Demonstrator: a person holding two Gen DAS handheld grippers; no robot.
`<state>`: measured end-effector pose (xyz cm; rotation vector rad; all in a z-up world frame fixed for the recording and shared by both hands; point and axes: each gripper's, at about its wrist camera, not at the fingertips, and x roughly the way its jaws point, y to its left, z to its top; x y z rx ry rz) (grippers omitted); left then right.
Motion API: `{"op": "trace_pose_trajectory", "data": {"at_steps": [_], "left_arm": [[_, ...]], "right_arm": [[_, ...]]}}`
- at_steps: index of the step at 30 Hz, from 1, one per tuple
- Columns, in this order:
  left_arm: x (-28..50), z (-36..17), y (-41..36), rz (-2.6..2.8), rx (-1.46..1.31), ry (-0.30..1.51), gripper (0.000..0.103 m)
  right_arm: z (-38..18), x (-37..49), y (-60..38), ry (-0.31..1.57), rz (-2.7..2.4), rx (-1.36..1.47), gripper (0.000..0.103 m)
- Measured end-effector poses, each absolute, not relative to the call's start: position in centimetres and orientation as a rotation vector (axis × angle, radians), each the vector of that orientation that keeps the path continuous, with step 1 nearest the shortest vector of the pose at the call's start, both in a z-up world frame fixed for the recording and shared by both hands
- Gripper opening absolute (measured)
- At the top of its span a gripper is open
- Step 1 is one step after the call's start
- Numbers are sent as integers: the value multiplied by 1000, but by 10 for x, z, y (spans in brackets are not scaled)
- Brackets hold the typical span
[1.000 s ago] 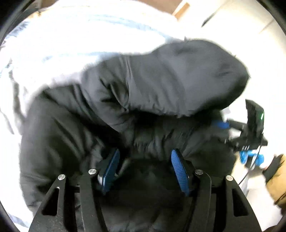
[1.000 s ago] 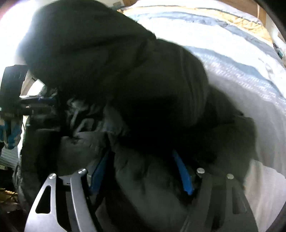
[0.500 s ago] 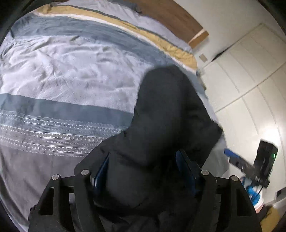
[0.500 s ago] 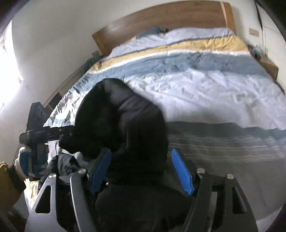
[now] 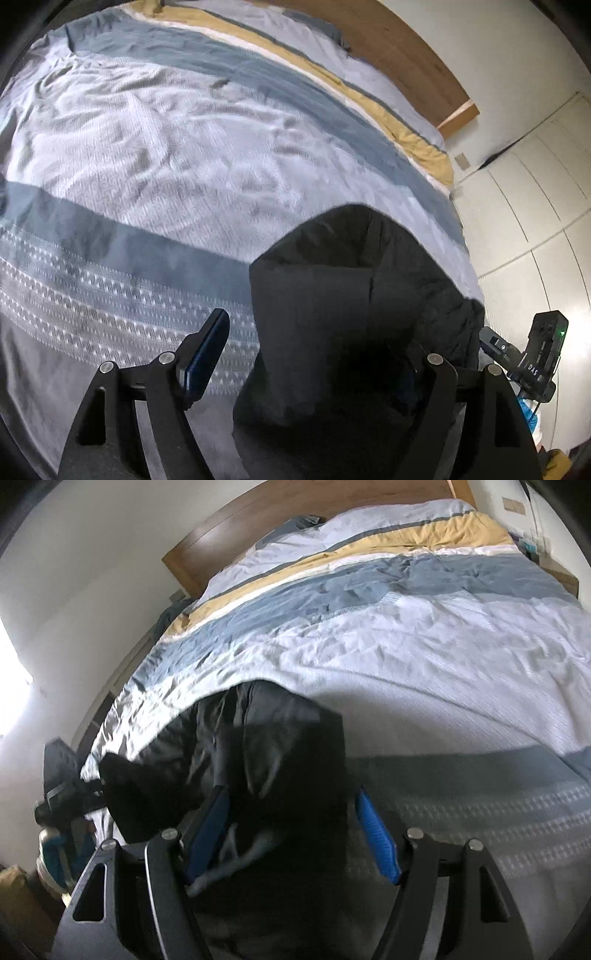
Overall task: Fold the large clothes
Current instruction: 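Lift the hem with both grippers and fold it toward the hood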
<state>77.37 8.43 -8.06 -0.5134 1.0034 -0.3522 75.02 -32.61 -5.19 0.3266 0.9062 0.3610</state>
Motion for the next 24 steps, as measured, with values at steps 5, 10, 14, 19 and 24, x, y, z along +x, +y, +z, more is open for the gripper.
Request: {"op": "trace_pose_trajectory", "data": {"at_steps": [5, 10, 14, 19, 24], "left_arm": [[767, -63, 95, -415, -626, 909, 78], [762, -63, 109, -366, -628, 896, 83], [781, -97, 103, -335, -666, 1058, 83], [785, -109, 64, -391, -604, 1151, 26], [763, -80, 56, -359, -535, 1080, 10]], "right_arm": [[-51, 771, -316, 923, 358, 328, 69], [-57, 777, -307, 954, 347, 308, 52], [-60, 776, -305, 973, 333, 295, 31], [-54, 768, -305, 967, 316, 268, 13], [-33, 742, -311, 938, 331, 259, 9]]}}
